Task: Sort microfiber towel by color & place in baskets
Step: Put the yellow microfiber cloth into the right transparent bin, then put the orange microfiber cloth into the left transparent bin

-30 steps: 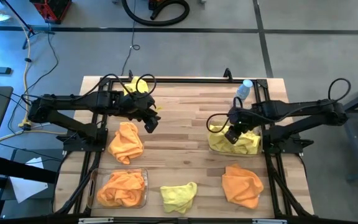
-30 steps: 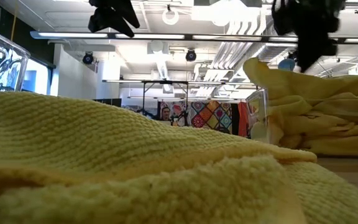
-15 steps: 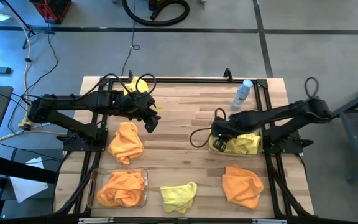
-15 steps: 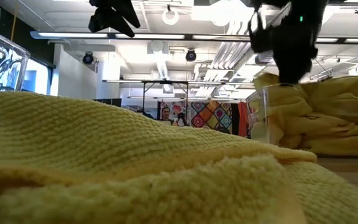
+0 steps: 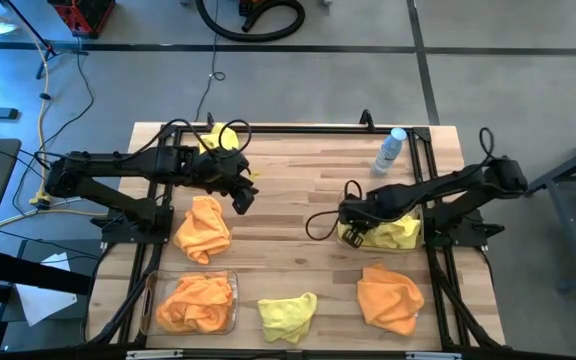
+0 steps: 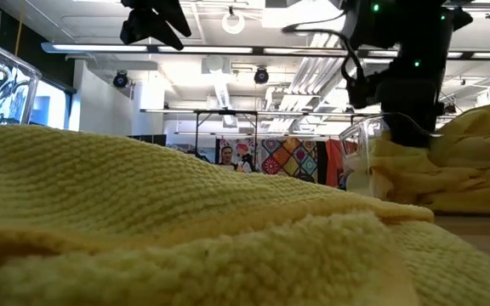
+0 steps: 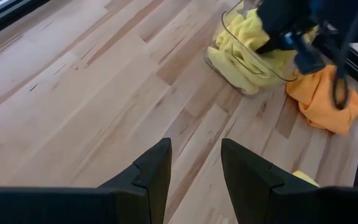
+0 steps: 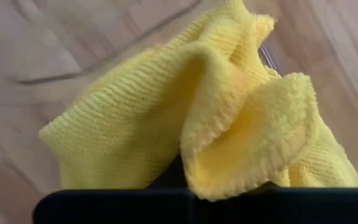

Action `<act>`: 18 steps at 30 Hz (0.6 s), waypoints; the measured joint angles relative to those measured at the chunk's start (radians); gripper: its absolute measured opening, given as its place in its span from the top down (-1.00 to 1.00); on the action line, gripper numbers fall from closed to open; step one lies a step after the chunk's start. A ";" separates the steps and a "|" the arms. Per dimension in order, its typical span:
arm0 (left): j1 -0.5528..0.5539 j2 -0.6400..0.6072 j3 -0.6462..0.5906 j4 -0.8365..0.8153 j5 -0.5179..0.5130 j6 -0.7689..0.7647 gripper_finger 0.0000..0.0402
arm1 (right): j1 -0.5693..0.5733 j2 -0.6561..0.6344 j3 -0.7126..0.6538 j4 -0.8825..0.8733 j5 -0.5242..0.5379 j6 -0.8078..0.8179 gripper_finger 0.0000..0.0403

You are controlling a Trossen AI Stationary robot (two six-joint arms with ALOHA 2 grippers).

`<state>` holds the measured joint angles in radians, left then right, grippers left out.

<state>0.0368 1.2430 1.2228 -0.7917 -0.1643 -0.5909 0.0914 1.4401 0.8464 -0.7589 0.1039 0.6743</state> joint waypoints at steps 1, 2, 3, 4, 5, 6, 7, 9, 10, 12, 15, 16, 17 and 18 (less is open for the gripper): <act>0.000 0.000 0.000 -0.002 -0.002 0.000 0.37 | 0.000 -0.016 0.000 -0.001 0.000 0.003 0.96; 0.000 0.000 0.000 -0.006 -0.003 0.000 0.37 | 0.000 -0.034 0.000 -0.005 0.000 0.009 0.95; 0.000 0.000 0.000 -0.008 -0.003 0.000 0.37 | 0.000 -0.055 0.000 -0.006 0.000 0.019 0.94; 0.000 0.000 0.000 -0.010 -0.003 0.000 0.37 | 0.000 -0.078 0.000 -0.005 0.000 0.024 0.92; 0.000 0.000 0.000 -0.015 -0.003 0.000 0.37 | 0.000 -0.103 0.000 -0.005 0.000 0.024 0.90; 0.000 0.000 0.000 -0.019 -0.003 -0.001 0.37 | 0.000 -0.128 0.000 -0.007 0.000 0.024 0.88; 0.000 0.000 0.000 -0.021 -0.003 -0.004 0.37 | 0.000 -0.157 0.000 -0.007 0.000 0.024 0.85; 0.000 0.000 0.000 -0.025 -0.003 -0.027 0.37 | 0.001 -0.211 0.000 -0.011 0.000 0.025 0.77; 0.000 0.000 0.000 -0.025 -0.003 -0.040 0.37 | 0.001 -0.239 0.000 -0.016 -0.001 0.025 0.72; -0.001 0.000 0.000 -0.026 -0.003 -0.070 0.37 | 0.001 -0.290 0.000 -0.030 -0.001 0.025 0.63; -0.011 0.000 0.000 -0.027 -0.010 -0.121 0.37 | 0.001 -0.362 0.001 -0.061 -0.001 0.025 0.49; -0.018 0.000 0.000 -0.029 -0.019 -0.140 0.37 | 0.001 -0.384 0.001 -0.073 -0.004 0.030 0.44; -0.027 0.000 0.000 -0.032 -0.030 -0.161 0.37 | 0.001 -0.407 0.001 -0.087 -0.007 0.039 0.40; -0.036 0.000 0.000 -0.040 -0.042 -0.185 0.37 | 0.001 -0.428 0.001 -0.099 -0.007 0.053 0.37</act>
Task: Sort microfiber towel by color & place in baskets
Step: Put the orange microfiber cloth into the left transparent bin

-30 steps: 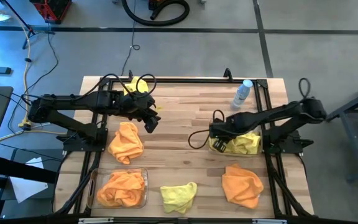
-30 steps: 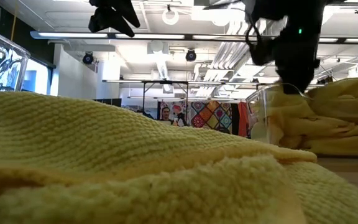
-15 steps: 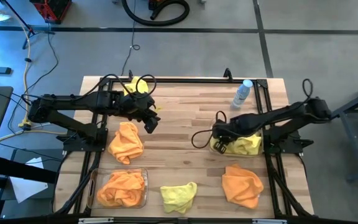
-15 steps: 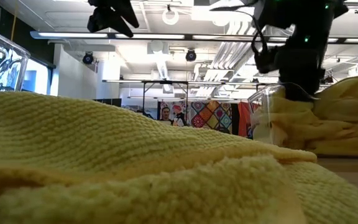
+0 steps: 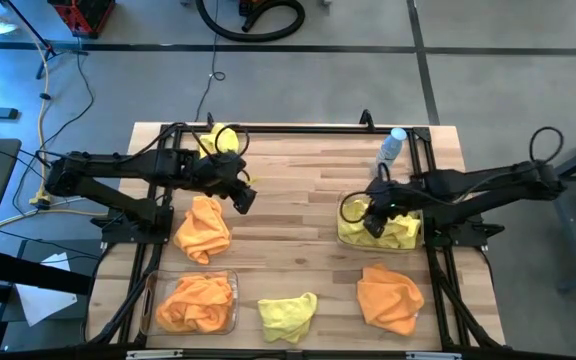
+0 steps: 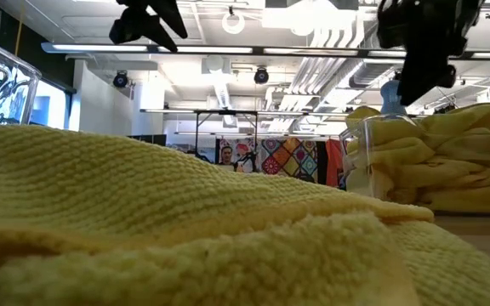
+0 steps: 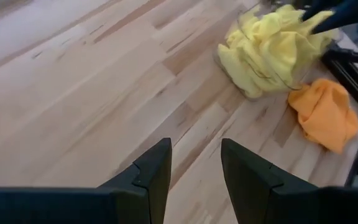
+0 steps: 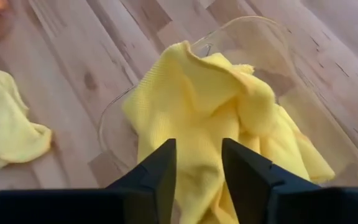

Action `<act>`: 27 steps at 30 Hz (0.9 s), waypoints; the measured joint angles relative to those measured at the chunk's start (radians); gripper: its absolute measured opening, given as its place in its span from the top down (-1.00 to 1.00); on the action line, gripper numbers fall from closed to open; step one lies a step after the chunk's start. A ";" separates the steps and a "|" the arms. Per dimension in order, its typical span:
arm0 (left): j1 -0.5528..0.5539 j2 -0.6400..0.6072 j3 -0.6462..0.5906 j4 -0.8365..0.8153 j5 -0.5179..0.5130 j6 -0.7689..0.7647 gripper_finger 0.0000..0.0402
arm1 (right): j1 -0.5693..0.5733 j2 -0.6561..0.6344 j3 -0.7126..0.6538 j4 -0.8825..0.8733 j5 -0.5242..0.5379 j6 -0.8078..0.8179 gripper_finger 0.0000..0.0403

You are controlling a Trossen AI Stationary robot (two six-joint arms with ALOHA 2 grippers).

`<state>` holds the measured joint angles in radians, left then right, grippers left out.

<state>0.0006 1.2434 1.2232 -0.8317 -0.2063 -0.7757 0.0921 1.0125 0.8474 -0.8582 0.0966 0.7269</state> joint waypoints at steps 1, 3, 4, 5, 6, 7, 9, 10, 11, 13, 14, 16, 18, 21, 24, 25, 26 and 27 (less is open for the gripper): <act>-0.011 0.000 0.000 -0.016 -0.018 -0.026 0.37 | 0.000 -0.021 0.000 -0.013 0.000 0.014 0.34; -0.038 0.000 0.000 -0.073 -0.064 -0.094 0.37 | 0.000 -0.058 0.000 -0.034 -0.003 0.035 0.31; -0.051 0.000 0.000 -0.117 -0.093 -0.136 0.37 | 0.000 -0.075 0.000 -0.040 -0.003 0.040 0.30; -0.065 0.005 0.000 -0.167 -0.125 -0.187 0.37 | 0.000 -0.090 0.000 -0.044 -0.003 0.041 0.30; -0.079 0.011 0.001 -0.222 -0.154 -0.243 0.37 | 0.000 -0.104 0.000 -0.043 -0.003 0.040 0.30; -0.091 0.019 0.001 -0.286 -0.176 -0.302 0.37 | 0.000 -0.115 0.000 -0.043 -0.003 0.038 0.29; -0.112 0.043 0.000 -0.407 -0.191 -0.421 0.37 | 0.000 -0.132 0.000 -0.043 0.000 0.037 0.29; -0.120 0.058 0.000 -0.457 -0.186 -0.474 0.37 | 0.000 -0.138 0.000 -0.043 0.003 0.045 0.29; -0.127 0.075 0.000 -0.504 -0.169 -0.514 0.37 | 0.000 -0.141 0.000 -0.042 0.005 0.062 0.29; -0.139 0.108 0.000 -0.577 -0.131 -0.569 0.37 | 0.000 -0.143 0.000 -0.038 0.006 0.082 0.29; -0.145 0.121 -0.005 -0.589 -0.119 -0.586 0.37 | 0.000 -0.143 0.000 -0.034 0.005 0.082 0.29; -0.154 0.134 -0.044 -0.557 -0.091 -0.600 0.37 | 0.000 -0.142 0.000 -0.028 0.004 0.080 0.29; -0.159 0.135 -0.117 -0.476 -0.045 -0.602 0.37 | 0.000 -0.142 0.000 -0.028 0.003 0.081 0.29; -0.162 0.131 -0.266 -0.332 0.023 -0.637 0.37 | 0.003 -0.142 0.000 -0.026 0.002 0.081 0.29; -0.162 0.115 -0.388 -0.206 0.070 -0.699 0.37 | 0.018 -0.142 0.000 -0.020 0.001 0.078 0.29; -0.161 0.112 -0.418 -0.151 0.074 -0.719 0.37 | 0.024 -0.142 0.000 -0.020 0.001 0.077 0.29; -0.160 0.110 -0.446 -0.113 0.080 -0.737 0.37 | 0.029 -0.142 0.000 -0.021 0.001 0.077 0.29; -0.155 0.108 -0.473 -0.082 0.089 -0.749 0.37 | 0.033 -0.142 0.000 -0.020 0.001 0.077 0.29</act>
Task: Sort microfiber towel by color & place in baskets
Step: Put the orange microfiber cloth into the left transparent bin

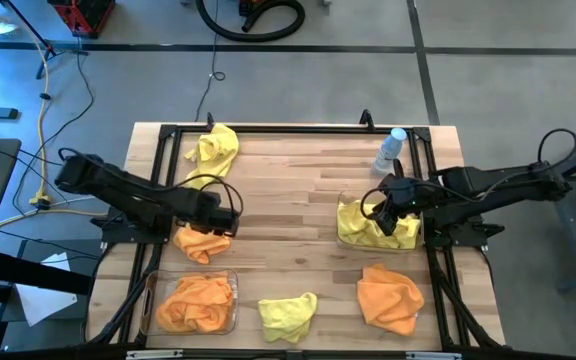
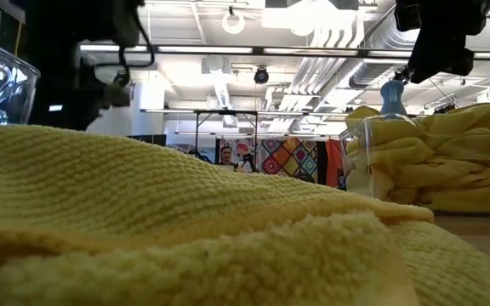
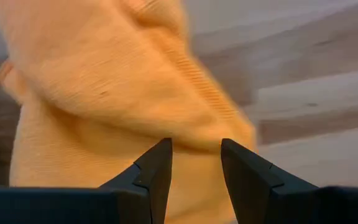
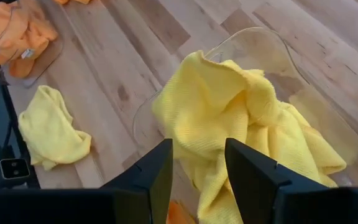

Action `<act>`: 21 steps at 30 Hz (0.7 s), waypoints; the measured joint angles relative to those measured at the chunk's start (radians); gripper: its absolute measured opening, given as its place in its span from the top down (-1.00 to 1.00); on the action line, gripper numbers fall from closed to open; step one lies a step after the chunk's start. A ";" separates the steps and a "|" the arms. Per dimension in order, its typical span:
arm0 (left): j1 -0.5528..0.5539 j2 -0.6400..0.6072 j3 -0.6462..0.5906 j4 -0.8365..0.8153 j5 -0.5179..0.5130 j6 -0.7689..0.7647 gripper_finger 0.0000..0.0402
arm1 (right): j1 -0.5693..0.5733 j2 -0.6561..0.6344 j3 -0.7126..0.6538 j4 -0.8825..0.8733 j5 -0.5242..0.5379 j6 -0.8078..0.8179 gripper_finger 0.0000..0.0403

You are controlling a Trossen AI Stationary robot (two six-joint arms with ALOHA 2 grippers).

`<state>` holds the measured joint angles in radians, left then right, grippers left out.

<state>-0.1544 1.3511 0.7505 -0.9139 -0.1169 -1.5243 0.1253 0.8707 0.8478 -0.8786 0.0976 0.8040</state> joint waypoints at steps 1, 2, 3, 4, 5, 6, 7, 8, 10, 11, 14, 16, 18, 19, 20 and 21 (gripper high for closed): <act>0.007 -0.001 -0.023 0.016 0.012 -0.009 0.37 | 0.002 0.000 0.000 0.000 0.002 0.000 0.29; 0.013 -0.001 -0.050 0.048 0.022 -0.011 0.37 | 0.003 0.000 0.000 0.000 0.007 -0.001 0.29; 0.018 0.000 -0.074 0.080 0.034 -0.017 0.37 | 0.003 0.000 0.000 0.001 0.013 -0.005 0.29; 0.019 0.000 -0.099 0.111 0.039 -0.028 0.37 | 0.002 0.000 0.000 0.000 0.022 -0.009 0.29; 0.020 -0.001 -0.124 0.140 0.046 -0.045 0.37 | 0.002 0.000 0.000 0.001 0.029 -0.011 0.29; 0.019 -0.001 -0.148 0.167 0.056 -0.061 0.37 | 0.002 0.000 0.000 0.005 0.034 -0.016 0.29; 0.018 -0.003 -0.166 0.191 0.059 -0.068 0.37 | 0.002 0.000 0.000 0.011 0.038 -0.019 0.29; 0.016 -0.005 -0.184 0.213 0.063 -0.070 0.37 | 0.002 0.000 0.000 0.016 0.038 -0.020 0.29; 0.010 -0.007 -0.203 0.225 0.064 -0.072 0.41 | 0.002 0.000 0.000 0.021 0.038 -0.024 0.29; 0.007 -0.007 -0.203 0.221 0.061 -0.074 0.46 | 0.002 0.000 0.000 0.023 0.038 -0.027 0.29; -0.005 -0.005 -0.195 0.203 0.046 -0.074 0.74 | 0.002 0.000 0.000 0.024 0.038 -0.026 0.29; -0.014 -0.007 -0.181 0.202 0.028 -0.059 0.92 | 0.002 0.000 0.000 0.024 0.038 -0.027 0.29; -0.022 -0.004 -0.157 0.202 0.011 -0.052 0.94 | 0.002 0.000 0.000 0.024 0.038 -0.027 0.29; -0.025 -0.007 -0.141 0.192 0.009 -0.043 0.95 | 0.002 0.000 0.000 0.023 0.038 -0.027 0.29; -0.027 -0.009 -0.121 0.178 0.006 -0.032 0.97 | 0.002 0.000 0.000 0.023 0.038 -0.027 0.29; -0.032 -0.008 -0.099 0.162 0.004 -0.021 0.98 | 0.002 0.000 0.000 0.023 0.038 -0.027 0.29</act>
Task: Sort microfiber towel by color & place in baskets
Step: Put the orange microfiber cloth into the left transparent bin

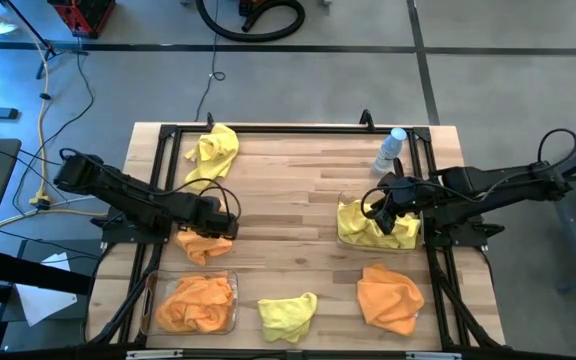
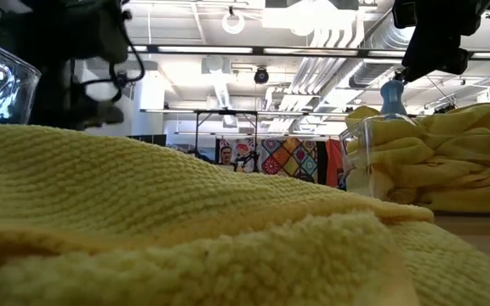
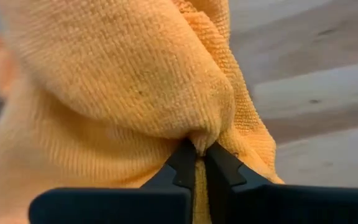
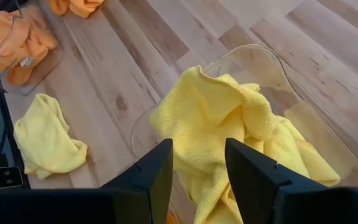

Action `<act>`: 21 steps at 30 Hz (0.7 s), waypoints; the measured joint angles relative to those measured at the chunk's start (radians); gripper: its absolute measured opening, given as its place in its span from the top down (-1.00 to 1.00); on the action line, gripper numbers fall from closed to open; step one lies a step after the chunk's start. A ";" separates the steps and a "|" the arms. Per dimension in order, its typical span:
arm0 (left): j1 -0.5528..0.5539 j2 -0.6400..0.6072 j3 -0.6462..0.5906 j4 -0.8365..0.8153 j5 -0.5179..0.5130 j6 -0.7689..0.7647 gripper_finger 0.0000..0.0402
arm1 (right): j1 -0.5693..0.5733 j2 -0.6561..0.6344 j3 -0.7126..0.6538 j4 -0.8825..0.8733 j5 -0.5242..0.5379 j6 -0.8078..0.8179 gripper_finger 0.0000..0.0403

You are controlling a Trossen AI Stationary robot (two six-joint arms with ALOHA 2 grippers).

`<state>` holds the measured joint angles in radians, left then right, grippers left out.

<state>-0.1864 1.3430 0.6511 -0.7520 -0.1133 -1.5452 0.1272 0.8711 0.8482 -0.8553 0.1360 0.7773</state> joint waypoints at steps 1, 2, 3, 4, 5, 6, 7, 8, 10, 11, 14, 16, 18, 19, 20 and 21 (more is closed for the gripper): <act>-0.006 0.000 0.023 -0.025 -0.005 0.009 0.98 | 0.000 0.000 0.000 0.000 0.000 0.000 0.29; -0.014 0.000 0.052 -0.059 -0.014 0.016 0.98 | 0.000 0.000 0.000 0.000 0.000 0.000 0.29; -0.024 0.000 0.085 -0.086 -0.025 0.025 0.99 | 0.000 0.000 0.000 -0.001 0.000 0.000 0.29; -0.036 0.000 0.121 -0.105 -0.036 0.030 0.99 | 0.000 0.000 0.000 -0.001 0.000 0.000 0.29; -0.049 0.000 0.160 -0.132 -0.057 0.033 0.99 | 0.000 0.000 0.000 -0.001 0.000 0.000 0.29; -0.066 0.000 0.201 -0.165 -0.083 0.034 0.99 | 0.000 0.000 0.000 -0.001 0.000 0.000 0.29; -0.083 0.000 0.245 -0.202 -0.111 0.036 0.99 | 0.000 0.000 0.000 -0.001 0.000 -0.005 0.29; -0.102 0.000 0.290 -0.242 -0.137 0.031 1.00 | 0.000 0.000 0.000 -0.001 0.000 -0.011 0.29; -0.138 -0.001 0.382 -0.320 -0.180 0.020 1.00 | 0.000 0.000 0.000 -0.001 0.001 -0.018 0.29; -0.157 -0.001 0.428 -0.357 -0.197 0.010 1.00 | 0.000 0.000 0.000 -0.001 0.001 -0.019 0.29; -0.222 -0.001 0.560 -0.431 -0.259 -0.011 1.00 | 0.000 0.000 0.000 -0.001 0.003 -0.019 0.29; -0.269 0.001 0.634 -0.458 -0.307 -0.022 1.00 | 0.000 0.000 0.000 -0.001 0.013 -0.019 0.29; -0.315 0.007 0.696 -0.463 -0.362 -0.027 1.00 | 0.000 0.000 0.000 -0.001 0.021 -0.019 0.29; -0.337 0.011 0.725 -0.462 -0.386 -0.033 1.00 | 0.000 0.000 0.000 -0.001 0.023 -0.019 0.29; -0.358 0.017 0.753 -0.464 -0.406 -0.036 1.00 | 0.000 0.000 0.000 -0.001 0.026 -0.019 0.29; -0.378 0.023 0.778 -0.461 -0.422 -0.040 1.00 | 0.000 0.000 0.000 -0.001 0.029 -0.019 0.29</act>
<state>-0.5647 1.3660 1.4290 -1.2130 -0.5352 -1.5856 0.1272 0.8711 0.8486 -0.8562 0.1652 0.7583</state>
